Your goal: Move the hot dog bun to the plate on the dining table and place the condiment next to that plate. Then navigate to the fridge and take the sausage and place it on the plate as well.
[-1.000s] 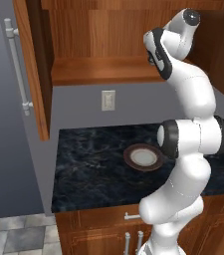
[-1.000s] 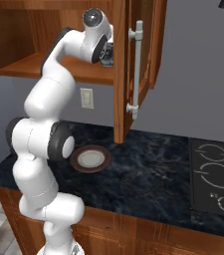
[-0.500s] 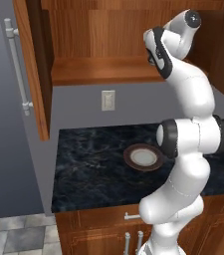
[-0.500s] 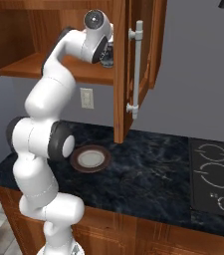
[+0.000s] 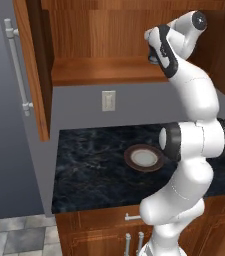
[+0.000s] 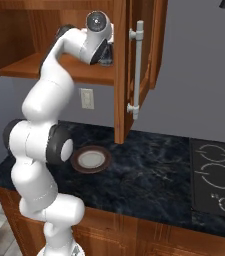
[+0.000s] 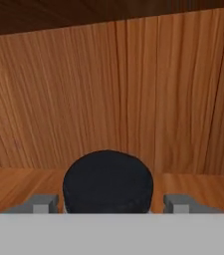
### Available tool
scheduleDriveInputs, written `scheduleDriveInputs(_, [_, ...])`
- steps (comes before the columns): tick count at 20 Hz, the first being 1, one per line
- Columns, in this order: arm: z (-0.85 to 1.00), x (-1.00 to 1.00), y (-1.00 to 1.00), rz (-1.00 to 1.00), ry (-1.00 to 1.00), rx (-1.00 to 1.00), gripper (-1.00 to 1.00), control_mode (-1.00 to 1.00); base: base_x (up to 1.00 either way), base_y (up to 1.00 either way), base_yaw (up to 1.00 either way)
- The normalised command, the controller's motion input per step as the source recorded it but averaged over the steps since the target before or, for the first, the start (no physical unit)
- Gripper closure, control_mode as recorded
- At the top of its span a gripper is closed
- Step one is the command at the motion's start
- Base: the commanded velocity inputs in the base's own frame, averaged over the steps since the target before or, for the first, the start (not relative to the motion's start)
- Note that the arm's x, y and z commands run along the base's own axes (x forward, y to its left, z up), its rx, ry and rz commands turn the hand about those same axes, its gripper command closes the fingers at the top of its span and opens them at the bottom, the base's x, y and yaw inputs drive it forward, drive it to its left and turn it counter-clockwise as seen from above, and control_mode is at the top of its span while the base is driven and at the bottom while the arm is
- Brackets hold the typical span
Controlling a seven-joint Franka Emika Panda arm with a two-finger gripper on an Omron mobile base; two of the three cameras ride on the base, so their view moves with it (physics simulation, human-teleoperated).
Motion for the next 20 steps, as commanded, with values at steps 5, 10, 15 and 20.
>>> scheduleDriveInputs(5, [0.00, -1.00, 0.36, 0.06, -0.09, 0.00, 1.00, -1.00, 0.00, 0.00, 0.00])
scheduleDriveInputs(10, [0.00, -1.00, 0.58, 0.02, 0.00, 0.02, 1.00, -1.00, 0.00, 0.00, 0.00])
scheduleDriveInputs(15, [0.00, -1.00, 0.63, 0.00, 0.08, 0.04, 1.00, -1.00, 0.00, 0.00, 0.00])
scheduleDriveInputs(20, [-0.02, -1.00, 0.21, 0.00, 0.13, 0.00, 1.00, -1.00, 0.00, 0.00, 0.00])
